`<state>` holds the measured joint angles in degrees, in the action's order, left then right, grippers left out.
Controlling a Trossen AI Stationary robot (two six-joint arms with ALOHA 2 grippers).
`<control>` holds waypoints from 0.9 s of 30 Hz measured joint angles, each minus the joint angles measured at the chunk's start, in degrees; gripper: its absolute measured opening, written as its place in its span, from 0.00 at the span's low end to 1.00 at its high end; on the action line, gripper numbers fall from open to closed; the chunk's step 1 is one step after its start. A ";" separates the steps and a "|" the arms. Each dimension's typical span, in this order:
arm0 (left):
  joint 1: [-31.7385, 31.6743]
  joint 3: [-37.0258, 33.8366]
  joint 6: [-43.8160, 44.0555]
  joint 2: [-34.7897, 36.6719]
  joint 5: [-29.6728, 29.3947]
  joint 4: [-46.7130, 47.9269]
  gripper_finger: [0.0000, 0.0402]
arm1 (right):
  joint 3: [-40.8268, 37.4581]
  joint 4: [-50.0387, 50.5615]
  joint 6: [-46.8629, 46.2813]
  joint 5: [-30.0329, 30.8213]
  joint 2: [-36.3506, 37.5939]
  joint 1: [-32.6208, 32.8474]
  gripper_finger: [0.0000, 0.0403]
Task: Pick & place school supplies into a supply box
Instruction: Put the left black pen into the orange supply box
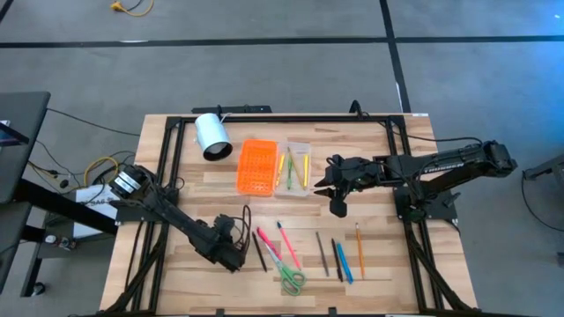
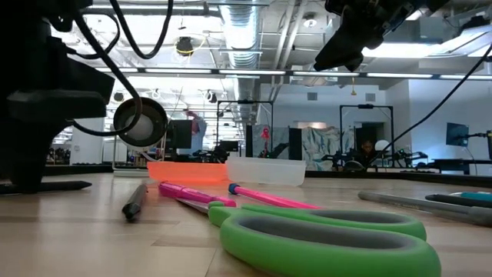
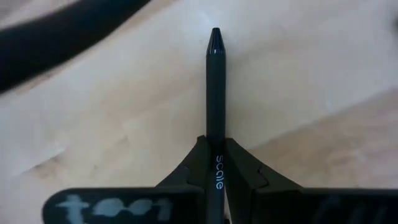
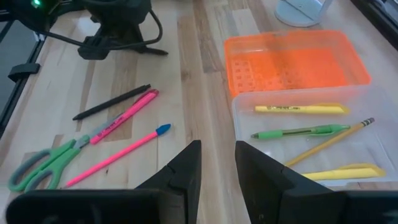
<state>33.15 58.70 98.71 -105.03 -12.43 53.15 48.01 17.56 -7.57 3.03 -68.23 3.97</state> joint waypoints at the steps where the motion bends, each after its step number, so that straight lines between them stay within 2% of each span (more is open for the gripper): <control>1: 0.00 0.00 0.62 -0.02 -0.78 0.28 0.02 | 0.00 0.00 -0.04 0.00 0.00 0.07 0.23; 8: -0.09 -0.28 2.08 0.75 -5.93 0.10 0.02 | 0.00 -0.02 -2.50 -0.02 0.00 0.24 0.23; 15: -0.39 -0.31 2.35 4.98 -13.79 0.39 0.02 | 0.00 -0.88 -3.40 0.02 0.00 1.08 0.23; 27: -2.04 -0.18 -4.98 12.66 -23.26 -0.94 0.02 | 0.00 -3.66 -5.08 0.04 0.00 2.05 0.23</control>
<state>31.11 58.53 93.73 -92.38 -35.68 52.20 48.01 13.91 -12.65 3.07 -68.23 6.02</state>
